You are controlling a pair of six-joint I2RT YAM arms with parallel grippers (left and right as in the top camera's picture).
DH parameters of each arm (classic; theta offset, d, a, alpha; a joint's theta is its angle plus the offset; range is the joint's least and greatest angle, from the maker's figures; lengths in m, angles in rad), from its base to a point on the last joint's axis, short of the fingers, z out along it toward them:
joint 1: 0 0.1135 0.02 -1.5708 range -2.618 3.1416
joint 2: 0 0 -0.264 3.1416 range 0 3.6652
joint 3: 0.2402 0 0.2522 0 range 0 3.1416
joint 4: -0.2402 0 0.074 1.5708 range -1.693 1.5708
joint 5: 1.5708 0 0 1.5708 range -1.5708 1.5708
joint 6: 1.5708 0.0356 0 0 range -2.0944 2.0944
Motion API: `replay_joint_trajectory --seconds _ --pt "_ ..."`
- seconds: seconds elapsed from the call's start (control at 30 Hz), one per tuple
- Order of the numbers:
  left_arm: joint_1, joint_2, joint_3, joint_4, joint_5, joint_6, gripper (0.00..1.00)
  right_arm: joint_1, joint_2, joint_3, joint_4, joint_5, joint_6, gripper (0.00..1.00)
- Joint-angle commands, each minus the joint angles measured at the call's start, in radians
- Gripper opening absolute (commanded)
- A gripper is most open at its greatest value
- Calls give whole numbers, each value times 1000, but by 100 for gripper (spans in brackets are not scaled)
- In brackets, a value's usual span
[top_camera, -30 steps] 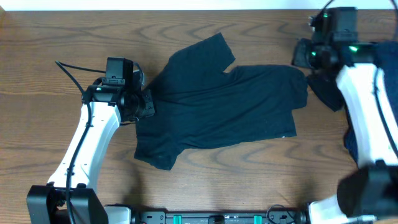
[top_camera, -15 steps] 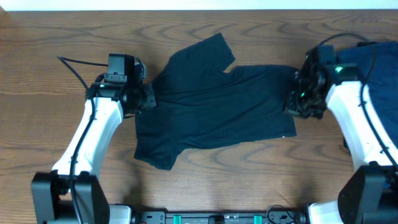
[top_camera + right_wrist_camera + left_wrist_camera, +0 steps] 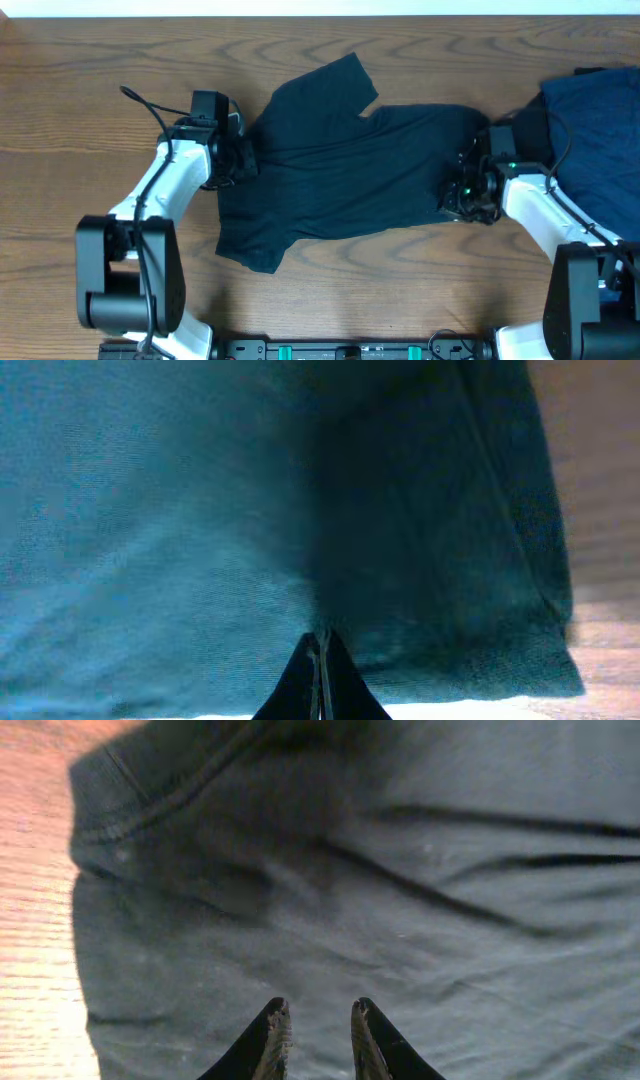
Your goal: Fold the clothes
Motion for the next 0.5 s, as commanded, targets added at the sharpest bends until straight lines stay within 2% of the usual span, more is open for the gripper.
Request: replay_joint_trajectory --seconds 0.0,0.1,0.2,0.33,0.47 --pt "-2 21 -3 -3 -9 10 24 3 6 -77 22 77 119 1" --pt "-2 19 -3 -11 -8 10 23 -7 6 -129 -13 117 164 1" --pt "-2 17 -3 -26 -9 13 23 -41 6 -140 -126 128 166 2" --pt "-1 17 -3 -44 -9 13 23 -117 3 -137 -247 131 169 1" --pt "-1 17 -3 -58 -9 13 23 -214 3 -126 -297 134 169 1"
